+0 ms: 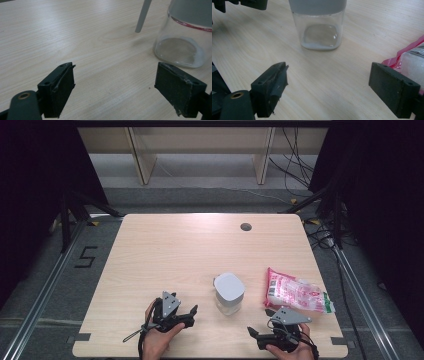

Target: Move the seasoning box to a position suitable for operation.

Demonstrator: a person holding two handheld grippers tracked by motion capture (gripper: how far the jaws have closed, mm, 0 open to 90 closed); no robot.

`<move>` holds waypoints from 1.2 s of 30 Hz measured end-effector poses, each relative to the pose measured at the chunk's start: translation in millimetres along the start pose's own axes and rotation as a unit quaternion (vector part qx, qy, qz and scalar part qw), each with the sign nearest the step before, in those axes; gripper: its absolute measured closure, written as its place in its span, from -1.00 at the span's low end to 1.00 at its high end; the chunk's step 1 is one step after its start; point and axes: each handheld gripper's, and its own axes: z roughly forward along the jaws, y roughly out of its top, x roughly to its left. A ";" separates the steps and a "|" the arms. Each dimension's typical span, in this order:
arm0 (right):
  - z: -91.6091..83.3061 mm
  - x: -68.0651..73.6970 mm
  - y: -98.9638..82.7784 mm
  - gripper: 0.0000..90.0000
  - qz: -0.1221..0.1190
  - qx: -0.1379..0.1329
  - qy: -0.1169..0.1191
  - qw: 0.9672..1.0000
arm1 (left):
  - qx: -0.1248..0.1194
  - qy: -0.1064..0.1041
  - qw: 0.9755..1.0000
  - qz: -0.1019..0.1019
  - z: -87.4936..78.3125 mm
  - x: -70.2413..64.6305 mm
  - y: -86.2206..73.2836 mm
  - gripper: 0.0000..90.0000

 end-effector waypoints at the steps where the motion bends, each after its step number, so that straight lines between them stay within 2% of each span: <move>1: -0.1 0.1 0.0 -0.64 0.000 0.000 0.000 1.000 | -0.004 -0.001 1.000 -0.005 0.9 -0.6 0.1 -0.67; 2: -0.5 0.9 0.0 -0.64 0.008 0.004 0.004 1.000 | 0.000 -0.001 1.000 0.002 0.2 0.0 0.5 -0.67; 5: -0.7 -0.2 0.1 -0.64 0.004 0.001 0.000 1.000 | -0.001 -0.004 1.000 0.000 0.8 -0.5 0.1 -0.67; 6: -0.4 0.8 -0.1 -0.64 0.012 0.002 0.003 1.000 | 0.001 -0.002 1.000 -0.001 0.3 -0.6 0.3 -0.67; 7: -0.3 0.7 -0.1 -0.64 0.010 0.005 0.004 1.000 | 0.001 -0.002 1.000 -0.001 0.3 -0.6 0.3 -0.67; 9: -0.1 0.5 0.0 -0.63 0.008 0.006 0.007 1.000 | -0.007 -0.007 1.000 -0.001 1.1 0.6 0.8 -0.67; 12: -0.1 1.0 -0.2 -0.63 0.009 0.005 0.004 1.000 | -0.006 -0.003 1.000 -0.001 0.8 0.7 1.1 -0.67; 13: -0.8 1.2 0.0 -0.63 0.006 0.004 -0.005 1.000 | -0.005 -0.003 1.000 -0.002 0.7 1.0 1.2 -0.67; 19: 0.1 1.2 0.0 -0.62 0.011 0.006 0.007 1.000 | -0.008 0.001 1.000 -0.006 1.7 1.6 3.7 -0.67; 20: 0.2 1.2 0.0 -0.62 0.009 0.006 0.007 1.000 | -0.009 0.001 1.000 0.007 2.3 2.6 4.8 -0.67; 21: 0.3 0.8 0.1 -0.62 0.008 0.006 0.009 1.000 | -0.009 0.001 1.000 0.007 2.3 2.6 4.8 -0.67; 22: 0.3 0.8 0.1 -0.62 0.008 0.006 0.010 1.000 | -0.016 -0.008 1.000 0.022 5.4 3.5 6.9 -0.67; 23: 0.3 0.8 0.1 -0.62 0.008 0.006 0.009 1.000 | -0.012 -0.007 1.000 0.012 6.5 1.7 7.6 -0.66; 24: 0.3 0.8 0.1 -0.62 0.008 0.006 0.010 1.000 | -0.016 -0.015 0.999 0.026 9.5 3.4 9.8 -0.65; 26: 0.6 0.9 0.0 -0.62 0.006 0.006 0.008 1.000 | -0.015 -0.010 1.000 0.022 12.7 1.7 13.6 -0.58; 27: 0.7 0.9 0.0 -0.62 0.006 0.006 0.008 1.000 | -0.022 -0.014 0.999 0.024 16.3 2.4 15.9 -0.52; 28: 0.6 1.3 -0.2 -0.62 0.009 0.008 0.007 1.000 | -0.018 -0.021 0.999 0.045 18.3 5.6 19.4 -0.46; 30: 0.7 0.8 -0.2 -0.62 0.003 0.006 0.000 1.000 | -0.022 -0.035 0.999 0.030 22.7 4.1 22.5 -0.40; 31: 0.7 0.8 -0.2 -0.62 0.003 0.006 0.000 1.000 | -0.022 -0.035 0.999 0.030 22.7 4.1 22.5 -0.34; 32: 0.4 1.1 -0.2 -0.62 0.002 0.004 -0.006 1.000 | -0.025 -0.042 0.999 0.007 26.4 2.0 23.7 -0.34; 33: 0.9 0.4 0.0 -0.62 0.000 0.005 0.005 1.000 | -0.024 -0.042 0.998 0.027 28.9 4.1 26.0 -0.29; 34: 0.8 0.7 0.4 -0.62 0.000 0.012 0.013 1.000 | -0.022 -0.050 0.998 0.017 35.0 1.8 26.9 -0.20; 36: 1.0 0.5 0.4 -0.62 -0.001 0.013 0.014 1.000 | -0.014 -0.056 0.998 0.034 40.9 1.5 28.6 -0.14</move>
